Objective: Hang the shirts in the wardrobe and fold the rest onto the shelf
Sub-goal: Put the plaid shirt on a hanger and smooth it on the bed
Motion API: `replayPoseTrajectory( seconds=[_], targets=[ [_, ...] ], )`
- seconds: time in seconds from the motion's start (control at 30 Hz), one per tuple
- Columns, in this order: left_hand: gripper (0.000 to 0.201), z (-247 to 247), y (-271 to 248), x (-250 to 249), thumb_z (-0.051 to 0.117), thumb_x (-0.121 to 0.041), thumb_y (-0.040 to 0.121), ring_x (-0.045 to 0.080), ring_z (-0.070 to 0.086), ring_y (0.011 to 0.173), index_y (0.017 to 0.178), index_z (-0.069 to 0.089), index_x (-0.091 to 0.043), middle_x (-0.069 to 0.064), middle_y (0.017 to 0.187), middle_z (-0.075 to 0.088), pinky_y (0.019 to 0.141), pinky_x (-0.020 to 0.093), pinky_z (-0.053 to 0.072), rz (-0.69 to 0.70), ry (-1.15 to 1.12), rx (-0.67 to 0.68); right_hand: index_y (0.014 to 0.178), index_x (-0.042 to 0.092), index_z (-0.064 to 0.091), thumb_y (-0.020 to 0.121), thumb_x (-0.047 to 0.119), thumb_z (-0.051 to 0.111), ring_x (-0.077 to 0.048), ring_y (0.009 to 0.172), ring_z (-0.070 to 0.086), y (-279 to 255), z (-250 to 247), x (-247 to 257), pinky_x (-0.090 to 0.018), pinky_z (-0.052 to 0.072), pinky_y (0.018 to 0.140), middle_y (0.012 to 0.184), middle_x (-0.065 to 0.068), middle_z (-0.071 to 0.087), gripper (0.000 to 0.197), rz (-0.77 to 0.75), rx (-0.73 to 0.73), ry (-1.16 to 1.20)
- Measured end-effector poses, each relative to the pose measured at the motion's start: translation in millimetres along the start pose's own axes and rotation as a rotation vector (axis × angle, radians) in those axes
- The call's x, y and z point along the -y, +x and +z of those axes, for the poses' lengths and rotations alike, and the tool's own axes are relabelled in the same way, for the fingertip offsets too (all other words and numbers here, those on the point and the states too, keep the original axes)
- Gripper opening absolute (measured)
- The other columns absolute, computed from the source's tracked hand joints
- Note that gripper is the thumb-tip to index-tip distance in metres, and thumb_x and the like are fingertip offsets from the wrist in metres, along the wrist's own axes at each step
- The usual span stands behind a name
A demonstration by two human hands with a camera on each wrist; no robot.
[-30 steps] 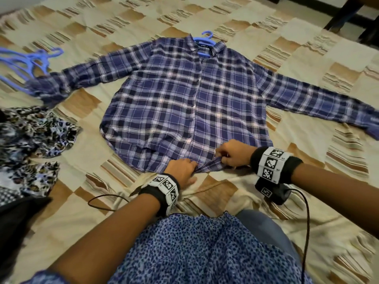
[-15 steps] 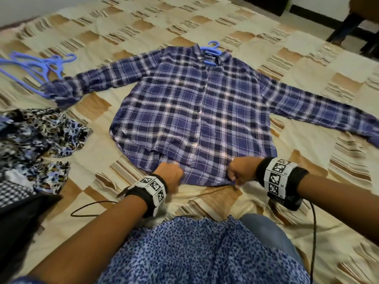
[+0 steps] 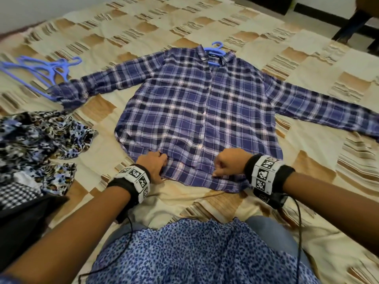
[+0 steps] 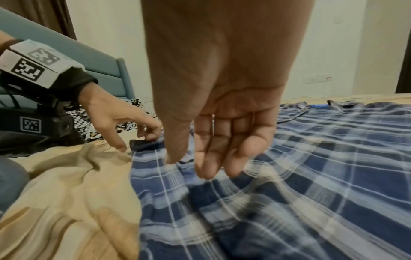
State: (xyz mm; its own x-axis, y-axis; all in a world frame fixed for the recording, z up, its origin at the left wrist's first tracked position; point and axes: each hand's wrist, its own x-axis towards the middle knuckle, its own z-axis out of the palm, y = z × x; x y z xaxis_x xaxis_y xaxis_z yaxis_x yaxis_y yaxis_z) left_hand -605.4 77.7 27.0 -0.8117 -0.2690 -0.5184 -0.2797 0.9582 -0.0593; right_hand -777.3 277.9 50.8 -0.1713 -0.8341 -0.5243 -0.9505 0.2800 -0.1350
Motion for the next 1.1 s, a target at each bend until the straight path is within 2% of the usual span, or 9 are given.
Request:
replayPoseTrajectory(
  seconds=[0.1,0.2,0.37,0.57,0.63,0.77,0.87,1.0,1.1],
  targets=[
    [0.043,12,2,3,0.054,-0.03,0.091,0.025,0.044,0.118,0.131,0.041,-0.021,0.006,0.128,0.046,0.094,0.04,0.047,0.034,0.079,-0.017,0.088,0.017,0.06,0.083,0.051,0.062,-0.015,0.073,0.051,17,1,30,-0.026,0.04,0.066,0.075,0.005,0.056,0.035,-0.073,-0.012,0.058],
    [0.031,18,1,6,0.048,-0.028,0.095,0.024,0.045,0.115,0.125,0.048,-0.02,0.005,0.125,0.048,0.09,0.038,0.047,0.028,0.031,-0.074,0.095,0.016,0.056,0.083,0.051,0.063,-0.022,0.078,0.053,30,8,55,-0.03,0.043,0.067,0.081,-0.001,0.058,0.038,-0.118,0.008,-0.018],
    [0.028,16,3,15,0.041,-0.031,0.099,0.023,0.047,0.114,0.119,0.055,-0.017,0.005,0.119,0.051,0.091,0.038,0.046,0.027,0.014,-0.072,0.101,0.01,0.061,0.092,0.015,0.047,-0.028,0.09,0.061,41,7,70,-0.031,0.045,0.07,0.097,-0.008,0.065,0.018,-0.112,-0.089,-0.142],
    [0.032,17,7,26,0.037,-0.03,0.101,0.028,0.054,0.109,0.121,0.055,-0.013,0.011,0.115,0.054,0.089,0.039,0.044,-0.021,-0.108,-0.035,0.107,0.008,0.053,0.089,0.05,0.054,-0.025,0.076,0.053,36,-2,82,-0.031,0.038,0.063,0.088,-0.006,0.058,0.046,-0.076,-0.057,-0.153],
    [0.032,20,6,24,0.035,-0.03,0.101,0.028,0.054,0.107,0.116,0.056,-0.011,0.011,0.113,0.054,0.086,0.038,0.043,-0.017,-0.086,-0.07,0.11,0.007,0.054,0.092,0.043,0.053,-0.026,0.086,0.06,41,4,95,-0.031,0.038,0.064,0.097,-0.006,0.062,0.041,-0.088,-0.031,-0.255],
    [0.029,23,-1,35,0.036,-0.029,0.101,0.023,0.055,0.11,0.116,0.057,-0.018,0.007,0.118,0.055,0.087,0.035,0.043,-0.049,0.026,-0.061,0.106,0.011,0.06,0.093,0.015,0.049,-0.022,0.088,0.062,52,10,114,-0.029,0.041,0.066,0.097,-0.002,0.063,0.018,-0.027,-0.01,-0.358],
    [0.03,22,-6,50,0.04,-0.039,0.098,0.022,0.057,0.109,0.113,0.061,-0.024,0.002,0.116,0.06,0.086,0.034,0.043,-0.139,-0.017,-0.015,0.103,0.012,0.061,0.093,0.016,0.05,-0.021,0.086,0.061,54,5,117,-0.03,0.044,0.068,0.086,0.0,0.055,0.015,-0.01,0.053,-0.318],
    [0.056,20,-3,68,0.03,-0.059,0.094,0.025,0.059,0.084,0.072,0.052,-0.013,0.006,0.082,0.057,0.08,0.034,0.046,-0.298,-0.09,0.084,0.084,0.015,0.05,0.087,0.022,0.057,-0.021,0.068,0.047,52,0,109,-0.029,0.043,0.066,0.069,0.0,0.044,0.01,-0.078,0.196,-0.246],
    [0.049,15,1,82,0.034,-0.05,0.097,0.024,0.054,0.077,0.084,0.059,-0.011,0.007,0.087,0.061,0.077,0.034,0.045,-0.391,-0.094,-0.003,0.068,0.013,0.055,0.081,0.014,0.053,-0.024,0.061,0.047,52,-1,96,-0.025,0.042,0.058,0.062,-0.003,0.051,0.014,-0.042,0.226,-0.062]
  ],
)
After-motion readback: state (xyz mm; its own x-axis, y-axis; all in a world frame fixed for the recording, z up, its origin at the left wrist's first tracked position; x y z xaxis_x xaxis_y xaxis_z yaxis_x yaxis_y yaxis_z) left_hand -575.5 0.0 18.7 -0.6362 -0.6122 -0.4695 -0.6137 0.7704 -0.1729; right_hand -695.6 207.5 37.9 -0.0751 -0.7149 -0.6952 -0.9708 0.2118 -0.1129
